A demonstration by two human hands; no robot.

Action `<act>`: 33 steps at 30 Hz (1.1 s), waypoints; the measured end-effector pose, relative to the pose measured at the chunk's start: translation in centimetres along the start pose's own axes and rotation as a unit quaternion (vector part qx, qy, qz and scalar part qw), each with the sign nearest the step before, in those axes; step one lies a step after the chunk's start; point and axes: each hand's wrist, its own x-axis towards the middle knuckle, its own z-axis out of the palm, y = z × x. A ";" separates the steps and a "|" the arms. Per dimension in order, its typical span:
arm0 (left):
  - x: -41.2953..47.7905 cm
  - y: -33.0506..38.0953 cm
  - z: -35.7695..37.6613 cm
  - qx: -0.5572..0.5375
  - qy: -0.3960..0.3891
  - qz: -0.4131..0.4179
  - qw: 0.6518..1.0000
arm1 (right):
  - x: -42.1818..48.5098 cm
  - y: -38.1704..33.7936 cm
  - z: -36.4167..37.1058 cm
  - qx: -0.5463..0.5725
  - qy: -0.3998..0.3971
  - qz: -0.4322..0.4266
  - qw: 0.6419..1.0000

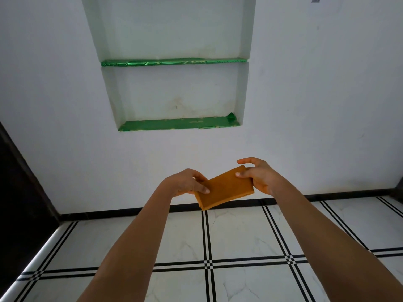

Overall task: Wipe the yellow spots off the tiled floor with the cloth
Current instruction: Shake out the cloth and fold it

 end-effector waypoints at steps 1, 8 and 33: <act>0.0 0.1 -0.1 0.013 0.018 0.003 1.000 | 0.0 0.0 0.0 -0.006 0.001 -0.002 1.000; 0.3 0.9 0.6 -0.022 0.120 0.049 0.991 | -0.2 0.6 -0.2 -0.124 0.041 -0.017 0.991; 1.9 0.2 3.7 -0.123 0.151 0.097 0.976 | -1.2 2.7 2.0 -0.133 -0.020 0.050 0.990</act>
